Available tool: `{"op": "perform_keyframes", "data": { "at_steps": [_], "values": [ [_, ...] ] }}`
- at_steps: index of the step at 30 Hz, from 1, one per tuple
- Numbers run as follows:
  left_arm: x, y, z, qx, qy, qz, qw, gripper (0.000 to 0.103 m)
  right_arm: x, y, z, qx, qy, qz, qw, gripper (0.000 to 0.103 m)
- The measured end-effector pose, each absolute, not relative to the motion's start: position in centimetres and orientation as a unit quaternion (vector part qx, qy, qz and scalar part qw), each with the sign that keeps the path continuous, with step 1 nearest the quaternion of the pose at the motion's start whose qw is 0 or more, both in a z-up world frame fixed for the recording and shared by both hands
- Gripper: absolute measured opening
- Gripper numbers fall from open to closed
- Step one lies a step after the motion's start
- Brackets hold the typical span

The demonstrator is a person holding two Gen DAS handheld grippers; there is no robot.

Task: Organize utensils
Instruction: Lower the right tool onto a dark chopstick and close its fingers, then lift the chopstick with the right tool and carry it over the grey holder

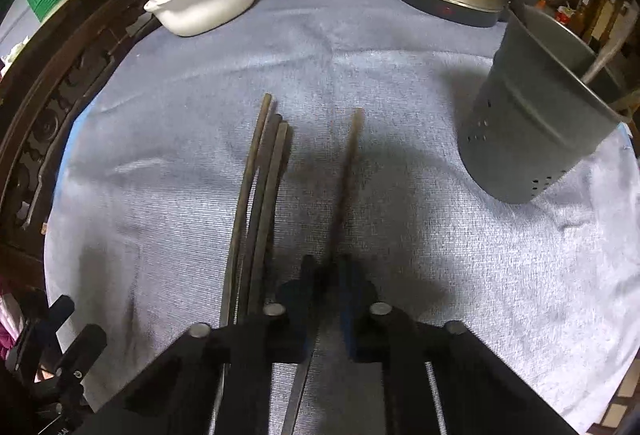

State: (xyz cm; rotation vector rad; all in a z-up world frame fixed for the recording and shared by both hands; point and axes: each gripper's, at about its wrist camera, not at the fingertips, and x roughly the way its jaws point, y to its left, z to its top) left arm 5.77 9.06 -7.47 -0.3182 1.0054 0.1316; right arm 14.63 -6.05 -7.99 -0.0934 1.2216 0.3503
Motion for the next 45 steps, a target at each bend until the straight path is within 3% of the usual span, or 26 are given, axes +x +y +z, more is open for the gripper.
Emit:
{"op": "perform_keyframes", "data": {
  "at_steps": [14, 16, 17, 18, 19, 22, 23, 24, 34, 35, 38, 45],
  "values": [
    [12.6, 1.4, -8.1, -0.048, 0.538, 0.018, 0.841, 0.086, 12.5, -11.4, -8.0, 0.011, 0.57, 0.179, 0.802, 0.008],
    [12.9, 1.1, -8.6, -0.037, 0.548, 0.023, 0.835, 0.081, 12.4, -11.6, -8.0, 0.018, 0.569, 0.183, 0.802, 0.008],
    [12.8, 1.2, -8.5, -0.041, 0.54, 0.021, 0.84, 0.073, 12.6, -11.5, -8.0, 0.019, 0.569, 0.184, 0.802, 0.008],
    [12.8, 1.2, -8.7, -0.036, 0.549, 0.024, 0.835, 0.052, 12.6, -11.7, -8.0, 0.02, 0.568, 0.186, 0.801, 0.008],
    [12.8, 1.1, -8.8, -0.025, 0.552, 0.027, 0.833, 0.05, 12.6, -11.7, -8.0, 0.022, 0.568, 0.188, 0.801, 0.008],
    [12.6, 0.9, -8.9, -0.02, 0.555, 0.02, 0.831, 0.028, 12.7, -12.2, -8.0, 0.022, 0.567, 0.192, 0.801, 0.008],
    [12.5, 1.0, -8.9, -0.021, 0.556, 0.02, 0.831, 0.011, 12.7, -12.2, -8.0, 0.02, 0.568, 0.193, 0.8, 0.008],
    [12.4, 1.3, -8.9, -0.026, 0.562, 0.015, 0.827, 0.006, 12.8, -12.1, -8.0, 0.018, 0.568, 0.194, 0.799, 0.008],
    [8.1, 4.5, -8.8, -0.109, 0.583, -0.025, 0.805, 0.006, 11.4, -12.8, -8.2, 0.015, 0.593, 0.204, 0.779, 0.009],
    [8.2, 4.6, -8.8, -0.115, 0.584, -0.032, 0.803, 0.012, 11.7, -12.9, -8.2, 0.021, 0.597, 0.205, 0.776, 0.009],
    [9.7, 5.3, -8.2, -0.131, 0.583, -0.025, 0.801, 0.043, 12.7, -12.5, -8.1, 0.017, 0.609, 0.2, 0.768, 0.01],
    [14.0, 5.3, -8.0, -0.103, 0.594, -0.007, 0.798, 0.046, 15.5, -11.2, -7.5, 0.002, 0.615, 0.183, 0.767, 0.011]
  ]
}}
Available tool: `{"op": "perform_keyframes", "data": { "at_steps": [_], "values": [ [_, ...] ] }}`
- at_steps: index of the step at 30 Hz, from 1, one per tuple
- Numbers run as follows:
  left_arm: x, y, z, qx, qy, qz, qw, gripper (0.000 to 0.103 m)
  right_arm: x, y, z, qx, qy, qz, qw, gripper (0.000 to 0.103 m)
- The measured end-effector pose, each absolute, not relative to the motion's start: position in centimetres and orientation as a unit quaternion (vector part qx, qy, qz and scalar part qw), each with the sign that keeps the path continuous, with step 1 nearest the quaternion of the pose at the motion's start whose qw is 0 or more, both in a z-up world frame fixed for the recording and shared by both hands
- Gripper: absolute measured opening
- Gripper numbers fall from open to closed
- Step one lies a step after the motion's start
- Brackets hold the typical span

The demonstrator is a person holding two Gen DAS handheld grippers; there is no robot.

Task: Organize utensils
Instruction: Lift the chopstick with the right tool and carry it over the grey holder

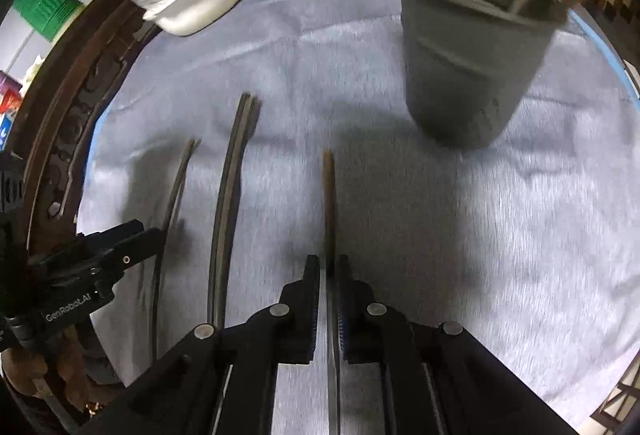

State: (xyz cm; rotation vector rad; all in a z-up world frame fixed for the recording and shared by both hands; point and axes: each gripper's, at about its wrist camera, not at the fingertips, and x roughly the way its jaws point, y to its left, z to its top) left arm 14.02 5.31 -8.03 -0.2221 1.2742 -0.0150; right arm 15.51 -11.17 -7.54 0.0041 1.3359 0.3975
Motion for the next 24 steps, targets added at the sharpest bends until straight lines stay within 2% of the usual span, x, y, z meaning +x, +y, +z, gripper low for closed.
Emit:
{"op": "perform_keyframes", "data": {
  "at_steps": [2, 4, 5, 6, 10, 16, 24],
  "values": [
    [14.7, 4.9, -8.6, -0.089, 0.609, -0.012, 0.788, 0.042, 16.0, -10.7, -7.9, -0.005, 0.62, 0.183, 0.763, 0.011],
    [15.5, 4.4, -8.6, -0.061, 0.614, -0.005, 0.787, 0.027, 16.3, -10.3, -7.9, -0.019, 0.626, 0.181, 0.759, 0.011],
    [15.9, 4.3, -8.6, -0.052, 0.618, -0.006, 0.784, 0.012, 16.4, -10.1, -7.8, -0.025, 0.628, 0.18, 0.757, 0.01],
    [16.3, 4.3, -8.7, -0.049, 0.625, -0.012, 0.779, 0.006, 16.5, -10.0, -7.8, -0.031, 0.629, 0.18, 0.755, 0.01],
    [17.1, 4.5, -8.7, -0.057, 0.635, -0.032, 0.77, 0.005, 16.5, -9.3, -7.5, -0.056, 0.629, 0.185, 0.753, 0.009],
    [15.2, 7.1, -7.9, -0.125, 0.603, -0.034, 0.787, 0.005, 14.6, -11.7, -6.6, 0.002, 0.6, 0.194, 0.776, 0.006],
    [9.0, 9.2, -1.5, -0.187, 0.436, -0.013, 0.88, 0.005, 9.0, -16.3, 0.3, 0.093, 0.467, 0.184, 0.86, 0.006]
  ]
}}
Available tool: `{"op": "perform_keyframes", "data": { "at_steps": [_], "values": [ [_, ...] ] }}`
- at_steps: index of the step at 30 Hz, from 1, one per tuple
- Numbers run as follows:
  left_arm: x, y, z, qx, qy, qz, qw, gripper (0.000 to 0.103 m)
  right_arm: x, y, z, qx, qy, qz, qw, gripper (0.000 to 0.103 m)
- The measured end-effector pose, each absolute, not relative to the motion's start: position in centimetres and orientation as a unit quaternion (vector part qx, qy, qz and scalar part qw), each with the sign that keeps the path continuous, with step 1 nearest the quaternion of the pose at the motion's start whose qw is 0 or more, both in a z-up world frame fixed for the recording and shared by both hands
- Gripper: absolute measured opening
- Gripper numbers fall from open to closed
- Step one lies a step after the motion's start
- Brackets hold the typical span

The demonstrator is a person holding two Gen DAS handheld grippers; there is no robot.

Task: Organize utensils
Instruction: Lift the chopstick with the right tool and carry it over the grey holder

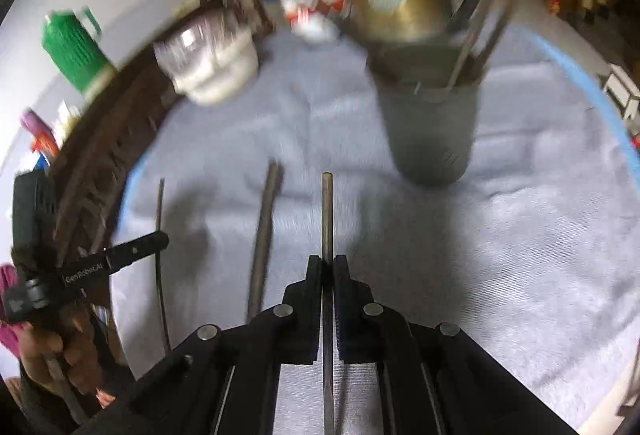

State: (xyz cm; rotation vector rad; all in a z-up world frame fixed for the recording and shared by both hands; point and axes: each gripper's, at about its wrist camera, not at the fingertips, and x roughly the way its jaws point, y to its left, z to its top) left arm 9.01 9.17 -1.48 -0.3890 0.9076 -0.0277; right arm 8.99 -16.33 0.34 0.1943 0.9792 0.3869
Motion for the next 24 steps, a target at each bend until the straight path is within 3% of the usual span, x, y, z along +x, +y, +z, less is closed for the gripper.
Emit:
{"op": "perform_keyframes", "data": {
  "at_steps": [5, 10, 18, 24],
  "values": [
    [6.0, 9.7, 3.1, -0.17, 0.305, 0.012, 0.937, 0.005, 7.4, -17.9, 4.1, 0.115, 0.358, 0.147, 0.915, 0.006],
    [6.2, 8.3, 4.1, -0.14, 0.218, 0.038, 0.965, 0.005, 6.7, -18.4, 6.1, 0.098, 0.265, 0.1, 0.954, 0.006],
    [7.6, 7.1, 2.2, -0.115, 0.211, 0.067, 0.968, 0.005, 8.4, -18.0, 5.4, 0.07, 0.229, 0.068, 0.968, 0.006],
    [5.1, 8.0, 0.9, -0.117, 0.215, 0.071, 0.967, 0.006, 5.1, -17.8, 5.7, 0.046, 0.211, 0.078, 0.973, 0.006]
  ]
}}
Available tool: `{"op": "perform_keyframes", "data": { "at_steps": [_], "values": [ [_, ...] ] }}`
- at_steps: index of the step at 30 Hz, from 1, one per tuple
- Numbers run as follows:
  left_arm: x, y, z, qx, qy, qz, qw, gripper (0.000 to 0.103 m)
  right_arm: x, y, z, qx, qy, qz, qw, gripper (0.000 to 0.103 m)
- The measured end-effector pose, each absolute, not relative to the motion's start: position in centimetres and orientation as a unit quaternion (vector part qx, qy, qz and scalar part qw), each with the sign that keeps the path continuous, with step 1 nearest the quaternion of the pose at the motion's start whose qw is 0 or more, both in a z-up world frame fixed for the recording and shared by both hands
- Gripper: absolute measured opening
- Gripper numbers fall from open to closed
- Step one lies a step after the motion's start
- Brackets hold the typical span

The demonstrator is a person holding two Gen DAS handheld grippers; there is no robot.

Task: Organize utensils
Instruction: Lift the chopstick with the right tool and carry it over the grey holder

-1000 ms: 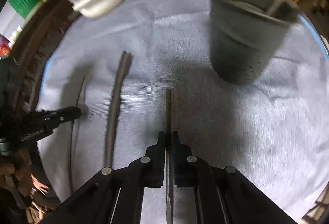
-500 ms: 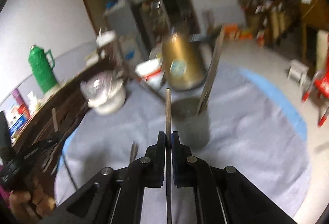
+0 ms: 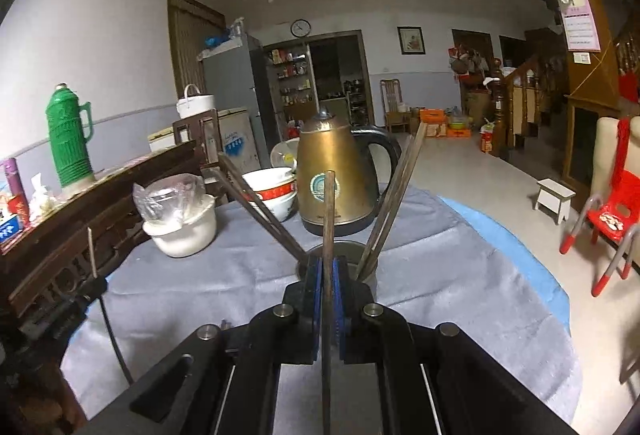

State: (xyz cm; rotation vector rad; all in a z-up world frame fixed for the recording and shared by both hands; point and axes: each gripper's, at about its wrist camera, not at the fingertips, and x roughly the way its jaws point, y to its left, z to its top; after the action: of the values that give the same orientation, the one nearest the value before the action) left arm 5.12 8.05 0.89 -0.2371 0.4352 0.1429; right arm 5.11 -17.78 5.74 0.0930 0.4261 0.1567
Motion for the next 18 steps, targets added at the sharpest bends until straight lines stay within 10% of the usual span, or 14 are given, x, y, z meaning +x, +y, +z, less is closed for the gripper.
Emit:
{"op": "perform_keyframes", "data": {
  "at_steps": [18],
  "values": [
    [4.7, 7.8, 3.2, -0.096, 0.144, 0.101, 0.98, 0.005, 0.2, -18.4, 6.8, 0.049, 0.202, 0.087, 0.974, 0.006]
  ]
}}
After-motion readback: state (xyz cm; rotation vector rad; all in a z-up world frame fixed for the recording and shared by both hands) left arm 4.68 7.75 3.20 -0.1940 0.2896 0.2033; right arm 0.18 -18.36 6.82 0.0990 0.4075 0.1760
